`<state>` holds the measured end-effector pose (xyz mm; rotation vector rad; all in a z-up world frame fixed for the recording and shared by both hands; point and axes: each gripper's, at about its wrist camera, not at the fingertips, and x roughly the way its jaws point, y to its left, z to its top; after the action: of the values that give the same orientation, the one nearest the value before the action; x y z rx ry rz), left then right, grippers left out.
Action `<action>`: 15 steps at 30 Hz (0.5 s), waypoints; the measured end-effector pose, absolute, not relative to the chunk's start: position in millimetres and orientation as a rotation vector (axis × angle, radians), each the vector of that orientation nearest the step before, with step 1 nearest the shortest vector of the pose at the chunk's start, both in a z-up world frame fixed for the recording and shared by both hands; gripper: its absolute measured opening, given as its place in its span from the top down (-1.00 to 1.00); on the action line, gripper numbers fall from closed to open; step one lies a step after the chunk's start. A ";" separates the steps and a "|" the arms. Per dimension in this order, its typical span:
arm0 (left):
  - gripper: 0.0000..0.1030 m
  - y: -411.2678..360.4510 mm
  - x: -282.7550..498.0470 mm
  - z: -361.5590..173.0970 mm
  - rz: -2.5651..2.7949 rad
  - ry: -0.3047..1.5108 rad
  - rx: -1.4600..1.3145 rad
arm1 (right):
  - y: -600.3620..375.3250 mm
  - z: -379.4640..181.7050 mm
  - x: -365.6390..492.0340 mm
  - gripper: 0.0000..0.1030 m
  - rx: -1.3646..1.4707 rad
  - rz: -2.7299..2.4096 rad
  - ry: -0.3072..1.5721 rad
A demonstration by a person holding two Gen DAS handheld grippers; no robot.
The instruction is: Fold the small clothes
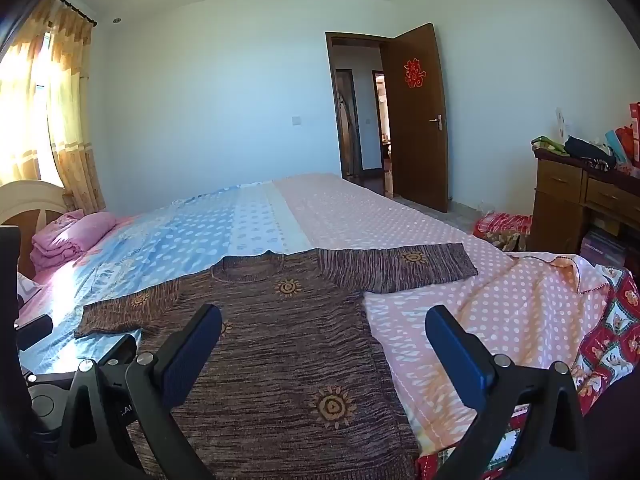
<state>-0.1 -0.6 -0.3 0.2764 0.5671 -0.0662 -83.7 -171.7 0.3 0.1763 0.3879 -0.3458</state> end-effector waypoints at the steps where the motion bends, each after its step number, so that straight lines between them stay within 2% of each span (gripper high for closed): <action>1: -1.00 -0.8 -0.4 -0.3 -0.064 0.567 0.275 | -171.7 0.6 -83.6 -0.98 0.176 -0.347 0.386; 15: -1.00 2.6 3.7 -4.4 -0.087 0.592 0.206 | -174.2 -2.8 -84.7 -0.98 0.181 -0.348 0.386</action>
<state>3.7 2.6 -4.4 0.2059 0.5924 -0.0867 -84.7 -174.2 -2.8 0.1814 0.3858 -0.3484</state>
